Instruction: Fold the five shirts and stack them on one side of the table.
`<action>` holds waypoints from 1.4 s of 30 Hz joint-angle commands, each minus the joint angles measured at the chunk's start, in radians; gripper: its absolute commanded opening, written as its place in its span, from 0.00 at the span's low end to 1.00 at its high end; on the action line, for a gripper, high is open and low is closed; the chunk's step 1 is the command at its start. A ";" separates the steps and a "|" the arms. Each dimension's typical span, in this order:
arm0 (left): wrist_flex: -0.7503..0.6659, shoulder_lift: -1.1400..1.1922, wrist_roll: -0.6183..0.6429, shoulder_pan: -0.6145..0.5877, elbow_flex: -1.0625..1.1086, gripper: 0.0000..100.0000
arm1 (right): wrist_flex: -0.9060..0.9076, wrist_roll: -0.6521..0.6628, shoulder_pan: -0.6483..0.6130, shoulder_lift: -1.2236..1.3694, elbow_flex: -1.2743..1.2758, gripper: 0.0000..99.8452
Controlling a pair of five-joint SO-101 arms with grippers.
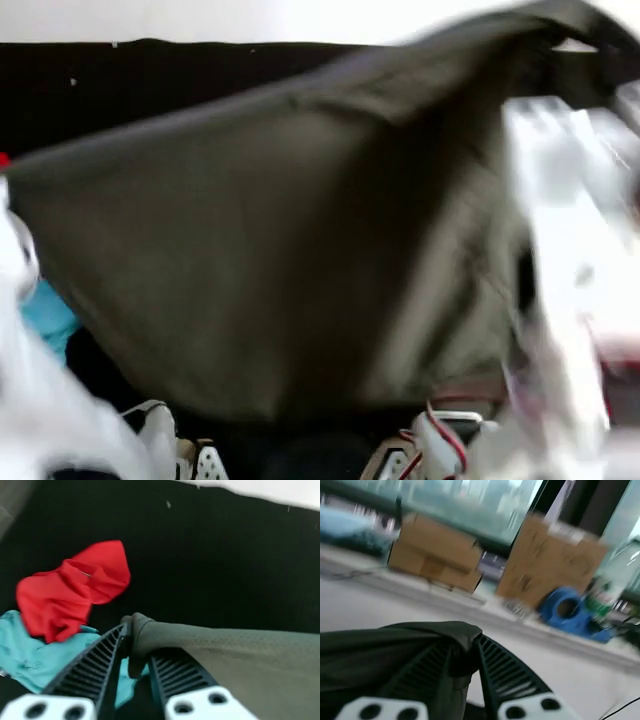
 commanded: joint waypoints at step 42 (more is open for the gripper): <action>0.133 0.653 -0.103 0.209 -0.031 0.01 | 0.654 -0.008 -0.008 0.733 -0.191 0.01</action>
